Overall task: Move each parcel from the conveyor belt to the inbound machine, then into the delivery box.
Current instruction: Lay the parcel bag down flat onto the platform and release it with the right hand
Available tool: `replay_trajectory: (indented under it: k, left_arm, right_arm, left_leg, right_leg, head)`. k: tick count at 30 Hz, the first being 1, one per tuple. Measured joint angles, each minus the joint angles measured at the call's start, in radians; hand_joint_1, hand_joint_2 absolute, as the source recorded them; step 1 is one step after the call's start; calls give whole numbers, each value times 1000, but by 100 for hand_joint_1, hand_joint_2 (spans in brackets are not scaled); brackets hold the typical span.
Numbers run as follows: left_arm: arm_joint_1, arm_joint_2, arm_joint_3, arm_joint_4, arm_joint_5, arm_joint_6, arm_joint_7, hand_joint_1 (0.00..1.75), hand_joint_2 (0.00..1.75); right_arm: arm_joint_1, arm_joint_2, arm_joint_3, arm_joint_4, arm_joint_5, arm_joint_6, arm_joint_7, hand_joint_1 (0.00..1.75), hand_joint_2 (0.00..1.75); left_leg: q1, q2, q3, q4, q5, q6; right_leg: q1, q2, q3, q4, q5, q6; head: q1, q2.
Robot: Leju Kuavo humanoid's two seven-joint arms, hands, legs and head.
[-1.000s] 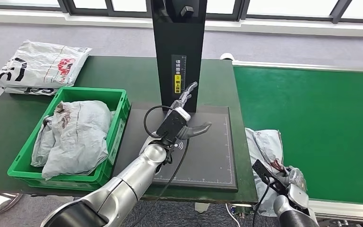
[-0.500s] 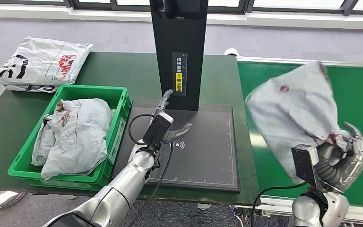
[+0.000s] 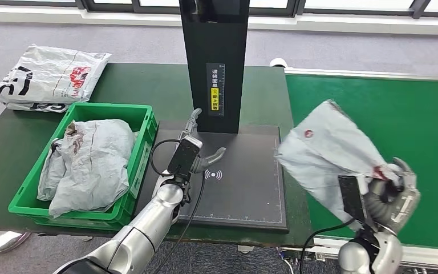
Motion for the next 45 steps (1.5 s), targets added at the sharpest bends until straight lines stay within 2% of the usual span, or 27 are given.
replay_trajectory:
  k: [3,7,18,23,26,37,45]
  left_arm:
    - [-1,0,0,0,10,1,1,0,175]
    - [-1,0,0,0,16,3,1,0,175]
    - [-6,5,13,-5,56,34,-16,0,175]
    - [-7,6,16,-18,73,56,-34,0,175]
    - [-10,8,16,-22,79,64,-35,0,175]
    - [-21,24,17,-32,80,117,-56,0,175]
    - [-49,45,27,-69,85,155,-99,0,175]
  right_arm:
    - [-14,-3,121,69,33,42,59,175,175]
    - [-27,-5,235,128,50,60,79,175,175]
    - [-84,-14,372,197,92,172,146,175,175]
    - [-132,-21,449,252,80,282,140,175,175]
    - [-161,-23,495,286,93,310,157,175,175]
    - [-274,-35,525,380,127,269,268,175,175]
    - [-447,-41,525,504,149,300,332,175,175]
  left_leg:
    - [0,-1,0,0,1,-1]
    - [0,-2,0,-1,1,-2]
    - [0,-2,-2,-1,2,-2]
    - [0,-2,-2,-1,2,-3]
    - [0,-2,-2,-1,2,-3]
    - [0,-2,-2,-1,2,-3]
    - [0,-2,-2,-1,4,-5]
  right_leg:
    - [0,-1,-1,0,0,0]
    - [0,-1,-1,1,0,-1]
    - [0,-1,-3,1,0,-1]
    - [0,-1,-3,1,0,-2]
    - [0,-1,-3,1,0,-2]
    - [0,-1,-3,1,0,-2]
    - [0,-1,-4,2,2,-3]
  head:
    - [0,0]
    - [0,0]
    - [0,0]
    - [0,0]
    - [0,0]
    - [0,0]
    - [0,0]
